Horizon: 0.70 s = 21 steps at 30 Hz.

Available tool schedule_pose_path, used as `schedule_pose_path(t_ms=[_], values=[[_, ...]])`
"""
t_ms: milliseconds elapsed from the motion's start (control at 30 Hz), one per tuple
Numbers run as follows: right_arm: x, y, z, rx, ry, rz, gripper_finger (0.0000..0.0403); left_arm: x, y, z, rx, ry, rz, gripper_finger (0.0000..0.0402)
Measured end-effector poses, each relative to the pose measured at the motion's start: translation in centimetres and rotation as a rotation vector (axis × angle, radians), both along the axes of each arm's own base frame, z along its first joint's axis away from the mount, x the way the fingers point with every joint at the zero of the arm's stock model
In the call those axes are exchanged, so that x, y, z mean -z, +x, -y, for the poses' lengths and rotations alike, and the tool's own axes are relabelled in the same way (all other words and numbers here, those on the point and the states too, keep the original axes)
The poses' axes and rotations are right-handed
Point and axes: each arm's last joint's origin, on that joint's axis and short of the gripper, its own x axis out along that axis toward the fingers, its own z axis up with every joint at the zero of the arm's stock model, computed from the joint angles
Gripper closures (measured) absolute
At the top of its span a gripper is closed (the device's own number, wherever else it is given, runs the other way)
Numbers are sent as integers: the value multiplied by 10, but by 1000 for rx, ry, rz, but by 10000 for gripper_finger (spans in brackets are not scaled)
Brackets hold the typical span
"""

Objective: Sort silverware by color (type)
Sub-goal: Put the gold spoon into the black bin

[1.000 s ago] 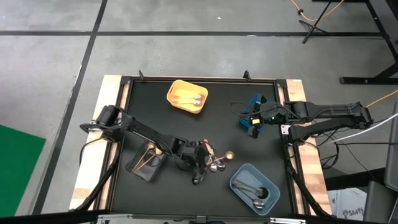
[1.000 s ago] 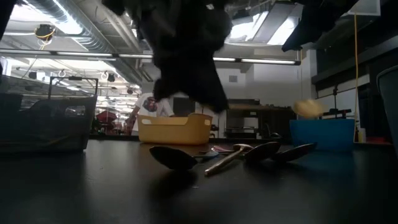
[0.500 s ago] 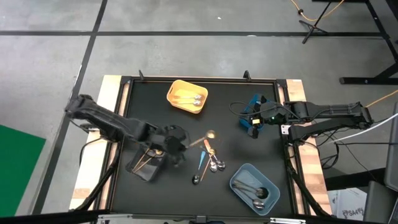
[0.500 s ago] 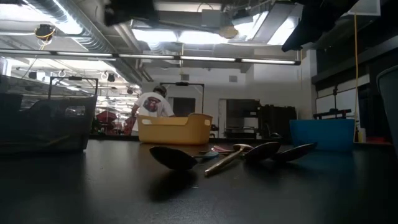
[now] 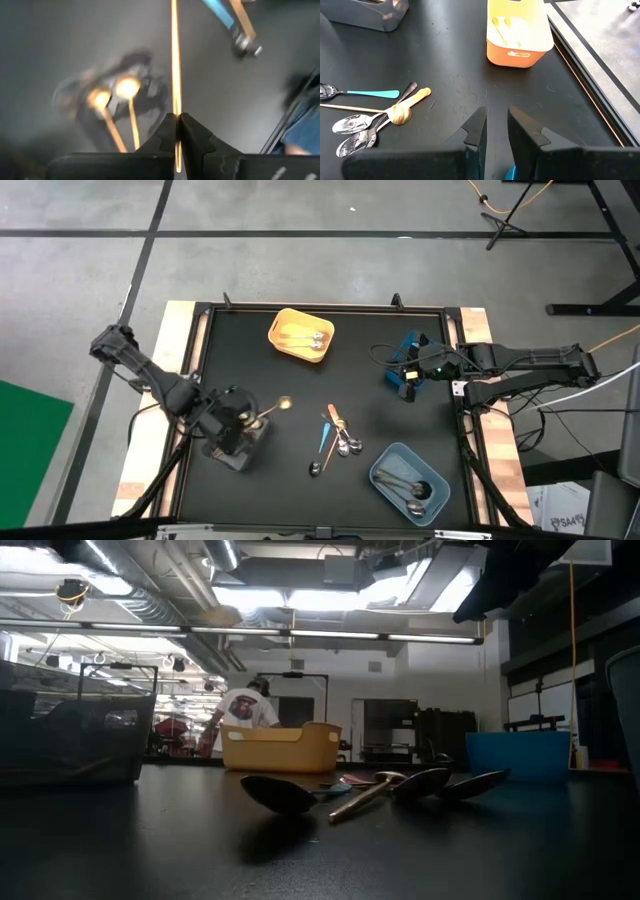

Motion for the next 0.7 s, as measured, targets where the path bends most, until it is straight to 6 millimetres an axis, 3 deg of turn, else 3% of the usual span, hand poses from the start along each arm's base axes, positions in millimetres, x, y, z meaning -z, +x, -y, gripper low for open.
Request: schedule_pose_path(t_ms=[367,700], values=[[0,0,0,0,0,0,336,5,-36,18,-110,-20,-203,399],[0,0,0,0,0,2,336,19,-35,36,-98,-10,-301,399]])
